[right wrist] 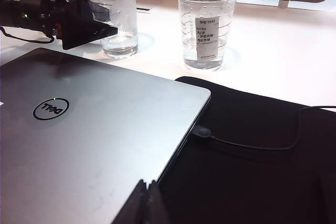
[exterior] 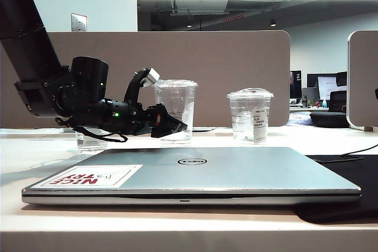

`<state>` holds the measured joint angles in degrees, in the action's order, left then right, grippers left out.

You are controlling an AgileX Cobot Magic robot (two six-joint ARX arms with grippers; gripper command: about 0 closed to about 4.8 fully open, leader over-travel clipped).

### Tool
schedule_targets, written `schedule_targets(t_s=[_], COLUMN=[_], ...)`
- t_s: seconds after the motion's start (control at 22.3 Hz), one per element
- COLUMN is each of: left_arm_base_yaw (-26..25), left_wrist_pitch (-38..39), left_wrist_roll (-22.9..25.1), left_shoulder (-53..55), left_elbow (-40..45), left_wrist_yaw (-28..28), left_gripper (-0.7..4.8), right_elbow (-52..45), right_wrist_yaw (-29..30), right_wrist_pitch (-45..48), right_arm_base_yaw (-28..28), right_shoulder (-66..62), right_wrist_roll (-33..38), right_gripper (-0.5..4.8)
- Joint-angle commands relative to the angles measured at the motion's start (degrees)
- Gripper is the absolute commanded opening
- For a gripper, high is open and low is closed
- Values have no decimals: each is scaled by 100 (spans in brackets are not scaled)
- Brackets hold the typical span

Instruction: Pick up the coffee cup on the middle and place it on the left side of the laptop.

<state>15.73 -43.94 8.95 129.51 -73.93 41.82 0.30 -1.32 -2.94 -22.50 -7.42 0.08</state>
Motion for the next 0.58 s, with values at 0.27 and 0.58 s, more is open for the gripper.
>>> schedule_targets(t_s=[0.27,0.58], left_arm_base_yaw=[2,4], left_wrist_pitch=[-195,-98], left_wrist_roll=[-352,-363], left_shoulder=[-22,15], left_elbow=[-59,-245], left_wrist_yaw=[79,85], left_gripper=[479,479], right_elbow=[-22,-22], right_wrist_yaw=[-4,-4], right_wrist_pitch=[103,103], right_arm_base_yaw=[-7,-7], right_shoulder=[7,7], right_wrist_roll=[9,9], right_gripper=[-5,-5])
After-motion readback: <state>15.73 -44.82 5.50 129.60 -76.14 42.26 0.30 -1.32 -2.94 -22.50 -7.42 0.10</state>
